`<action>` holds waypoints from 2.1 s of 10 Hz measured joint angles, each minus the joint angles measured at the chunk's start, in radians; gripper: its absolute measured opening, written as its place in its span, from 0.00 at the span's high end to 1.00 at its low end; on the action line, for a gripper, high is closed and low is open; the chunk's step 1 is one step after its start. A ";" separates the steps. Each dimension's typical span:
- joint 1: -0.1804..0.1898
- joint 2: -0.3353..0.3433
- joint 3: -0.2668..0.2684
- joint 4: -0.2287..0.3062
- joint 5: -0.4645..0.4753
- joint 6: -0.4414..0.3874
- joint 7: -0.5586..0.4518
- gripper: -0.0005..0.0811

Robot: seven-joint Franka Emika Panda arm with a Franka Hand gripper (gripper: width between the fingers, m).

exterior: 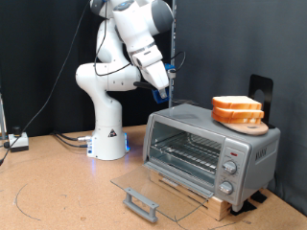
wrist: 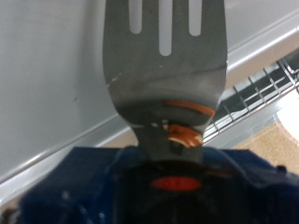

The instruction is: Make a piece of toast with the oven

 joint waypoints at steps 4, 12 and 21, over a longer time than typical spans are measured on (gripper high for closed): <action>0.009 0.006 0.042 0.004 0.065 0.030 -0.002 0.43; 0.005 0.013 0.050 0.010 0.067 0.050 -0.002 0.43; 0.005 0.048 0.098 0.020 0.093 0.089 0.006 0.43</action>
